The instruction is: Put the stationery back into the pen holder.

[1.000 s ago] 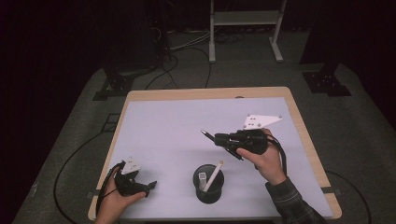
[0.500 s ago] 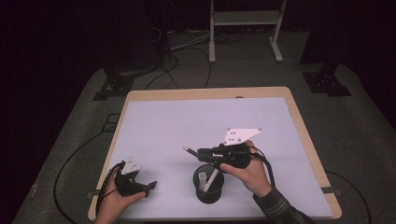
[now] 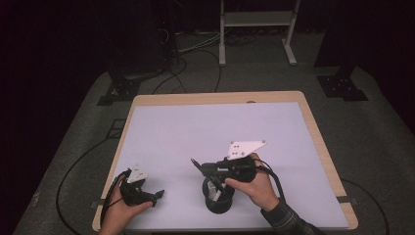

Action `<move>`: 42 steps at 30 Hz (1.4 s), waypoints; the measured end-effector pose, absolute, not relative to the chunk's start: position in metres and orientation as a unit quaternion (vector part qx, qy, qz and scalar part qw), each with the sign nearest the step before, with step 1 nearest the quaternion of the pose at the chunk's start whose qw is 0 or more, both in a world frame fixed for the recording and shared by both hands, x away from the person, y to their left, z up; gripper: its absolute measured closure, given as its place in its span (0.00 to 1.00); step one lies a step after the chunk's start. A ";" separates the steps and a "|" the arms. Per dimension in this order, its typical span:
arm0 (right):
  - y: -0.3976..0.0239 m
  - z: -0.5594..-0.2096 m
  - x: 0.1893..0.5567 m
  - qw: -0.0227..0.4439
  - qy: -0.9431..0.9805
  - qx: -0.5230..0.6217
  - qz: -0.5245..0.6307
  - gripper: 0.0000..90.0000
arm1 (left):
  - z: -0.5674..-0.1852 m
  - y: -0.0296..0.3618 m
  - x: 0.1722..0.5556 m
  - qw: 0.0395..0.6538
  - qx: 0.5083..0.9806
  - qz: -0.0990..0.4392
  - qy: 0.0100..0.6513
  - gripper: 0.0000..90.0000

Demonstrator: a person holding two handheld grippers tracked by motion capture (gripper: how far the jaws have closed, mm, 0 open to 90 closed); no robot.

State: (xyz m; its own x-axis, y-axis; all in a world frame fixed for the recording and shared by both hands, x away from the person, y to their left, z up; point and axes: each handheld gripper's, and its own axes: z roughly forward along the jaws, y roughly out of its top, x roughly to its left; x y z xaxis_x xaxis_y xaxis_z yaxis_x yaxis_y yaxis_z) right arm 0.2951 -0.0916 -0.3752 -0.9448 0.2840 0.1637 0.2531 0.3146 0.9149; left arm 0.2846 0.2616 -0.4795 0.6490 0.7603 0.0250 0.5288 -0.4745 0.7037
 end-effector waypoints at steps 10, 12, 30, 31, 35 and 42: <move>-0.102 -0.388 0.287 0.007 0.817 0.174 0.550 0.87 | -0.480 0.262 0.285 0.341 0.842 0.171 0.382 0.00; -0.104 -0.390 0.286 0.005 0.819 0.177 0.546 0.87 | -0.480 0.262 0.285 0.341 0.842 0.171 0.382 0.00; -0.111 -0.399 0.280 0.015 0.831 0.180 0.526 0.81 | -0.480 0.262 0.285 0.341 0.842 0.170 0.383 0.00; -0.112 -0.398 0.280 0.019 0.832 0.178 0.525 0.81 | -0.480 0.262 0.285 0.340 0.842 0.170 0.383 0.00; -0.120 -0.393 0.280 0.026 0.832 0.181 0.524 0.75 | -0.480 0.261 0.285 0.340 0.842 0.169 0.384 0.00; -0.132 -0.386 0.283 0.036 0.828 0.189 0.526 0.68 | -0.480 0.261 0.285 0.340 0.842 0.169 0.384 0.00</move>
